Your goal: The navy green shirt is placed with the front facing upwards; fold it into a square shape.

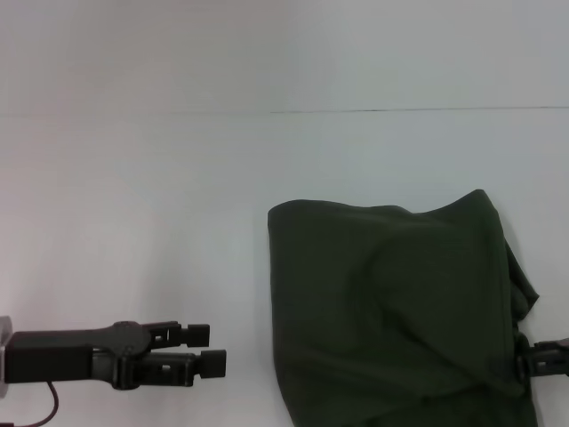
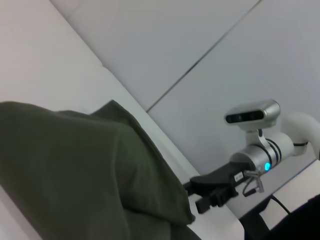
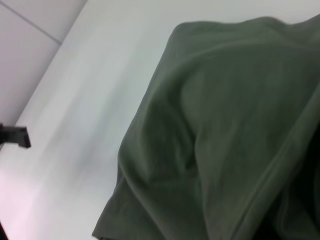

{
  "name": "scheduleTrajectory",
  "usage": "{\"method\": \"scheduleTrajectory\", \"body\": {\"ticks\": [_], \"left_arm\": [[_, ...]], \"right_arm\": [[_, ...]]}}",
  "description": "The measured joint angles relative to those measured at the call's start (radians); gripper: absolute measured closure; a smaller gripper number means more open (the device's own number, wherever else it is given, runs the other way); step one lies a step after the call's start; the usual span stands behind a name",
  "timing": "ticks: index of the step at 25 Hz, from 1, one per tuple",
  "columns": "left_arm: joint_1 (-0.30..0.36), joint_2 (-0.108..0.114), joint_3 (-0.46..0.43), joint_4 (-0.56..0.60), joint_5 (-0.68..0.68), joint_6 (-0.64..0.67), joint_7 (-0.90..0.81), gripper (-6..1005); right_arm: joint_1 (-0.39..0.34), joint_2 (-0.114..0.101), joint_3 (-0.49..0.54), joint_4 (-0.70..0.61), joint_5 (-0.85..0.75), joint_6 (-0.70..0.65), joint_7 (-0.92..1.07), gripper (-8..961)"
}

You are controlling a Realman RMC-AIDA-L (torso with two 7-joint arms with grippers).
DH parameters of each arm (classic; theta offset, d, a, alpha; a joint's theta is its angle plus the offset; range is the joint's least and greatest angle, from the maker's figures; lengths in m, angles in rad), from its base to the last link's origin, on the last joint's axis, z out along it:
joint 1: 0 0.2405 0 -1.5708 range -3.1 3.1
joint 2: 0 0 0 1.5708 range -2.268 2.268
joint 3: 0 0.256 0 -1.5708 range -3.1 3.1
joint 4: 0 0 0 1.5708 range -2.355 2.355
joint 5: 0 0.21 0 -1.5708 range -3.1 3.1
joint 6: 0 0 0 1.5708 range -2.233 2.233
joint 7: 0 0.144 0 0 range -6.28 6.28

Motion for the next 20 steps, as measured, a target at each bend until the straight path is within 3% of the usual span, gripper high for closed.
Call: {"method": "scheduleTrajectory", "body": {"ticks": [3,6,7,14,20], "left_arm": [[0.001,0.002,-0.025,0.001,-0.001,-0.005,0.002,51],[0.005,0.007,-0.088,0.002,-0.002,-0.008,0.008,52],[0.011,0.016,-0.167,0.002,-0.002,-0.016,0.015,52],[0.018,0.029,-0.29,-0.001,-0.005,-0.033,0.031,51],[0.019,0.029,-0.303,-0.012,-0.013,-0.054,0.042,51]], "right_arm": [[0.009,0.002,-0.026,0.0,-0.003,-0.005,-0.001,88],[0.015,0.006,-0.046,0.001,-0.004,-0.007,-0.006,134],[0.017,0.008,-0.05,0.0,-0.004,-0.007,-0.007,149],[0.022,0.014,-0.058,-0.005,-0.004,0.01,-0.018,255],[0.029,0.009,-0.063,-0.007,-0.004,-0.009,-0.038,563]]}}
